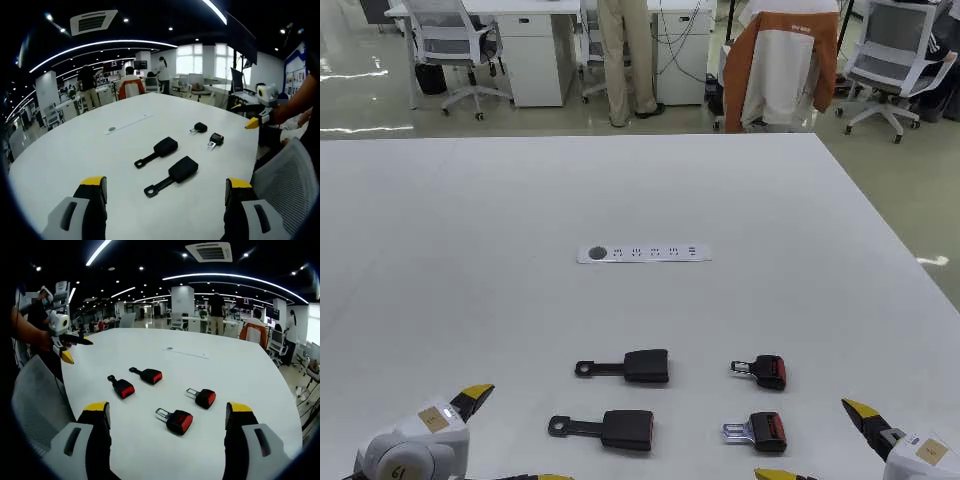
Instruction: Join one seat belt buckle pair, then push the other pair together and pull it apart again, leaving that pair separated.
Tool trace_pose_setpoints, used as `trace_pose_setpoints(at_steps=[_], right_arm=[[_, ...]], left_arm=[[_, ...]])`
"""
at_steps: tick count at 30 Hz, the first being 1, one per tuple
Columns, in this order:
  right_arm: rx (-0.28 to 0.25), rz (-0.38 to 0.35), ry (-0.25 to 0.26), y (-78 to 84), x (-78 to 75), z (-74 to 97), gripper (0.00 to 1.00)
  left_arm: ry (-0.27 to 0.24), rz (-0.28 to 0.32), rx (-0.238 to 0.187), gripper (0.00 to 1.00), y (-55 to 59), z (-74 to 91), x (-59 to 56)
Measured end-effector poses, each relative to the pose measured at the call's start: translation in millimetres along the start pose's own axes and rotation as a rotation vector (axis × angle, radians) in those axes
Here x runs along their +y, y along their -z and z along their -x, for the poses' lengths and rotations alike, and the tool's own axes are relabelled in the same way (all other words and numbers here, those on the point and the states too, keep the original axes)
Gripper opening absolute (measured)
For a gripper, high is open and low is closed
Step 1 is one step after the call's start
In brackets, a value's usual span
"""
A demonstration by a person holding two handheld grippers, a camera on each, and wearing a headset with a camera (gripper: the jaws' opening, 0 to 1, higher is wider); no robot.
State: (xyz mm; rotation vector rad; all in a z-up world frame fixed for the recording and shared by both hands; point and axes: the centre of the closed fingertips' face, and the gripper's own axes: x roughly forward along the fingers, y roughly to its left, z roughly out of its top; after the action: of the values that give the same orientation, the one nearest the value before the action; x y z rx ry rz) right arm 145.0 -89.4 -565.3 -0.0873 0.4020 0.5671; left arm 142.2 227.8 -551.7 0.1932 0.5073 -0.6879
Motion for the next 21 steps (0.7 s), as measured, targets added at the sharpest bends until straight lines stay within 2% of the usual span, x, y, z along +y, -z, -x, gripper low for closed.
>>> trace_pose_setpoints(at_steps=[8, 21], right_arm=[[-0.001, -0.004, 0.004, 1.1, 2.1, 4.6, 0.96], [0.003, -0.010, 0.003, 1.9, 6.2, 8.2, 0.95]], left_arm=[[-0.006, 0.008, -0.011, 1.00, -3.0, 1.7, -0.3], [-0.011, 0.019, -0.020, 1.00, -1.5, 5.6, -0.3]])
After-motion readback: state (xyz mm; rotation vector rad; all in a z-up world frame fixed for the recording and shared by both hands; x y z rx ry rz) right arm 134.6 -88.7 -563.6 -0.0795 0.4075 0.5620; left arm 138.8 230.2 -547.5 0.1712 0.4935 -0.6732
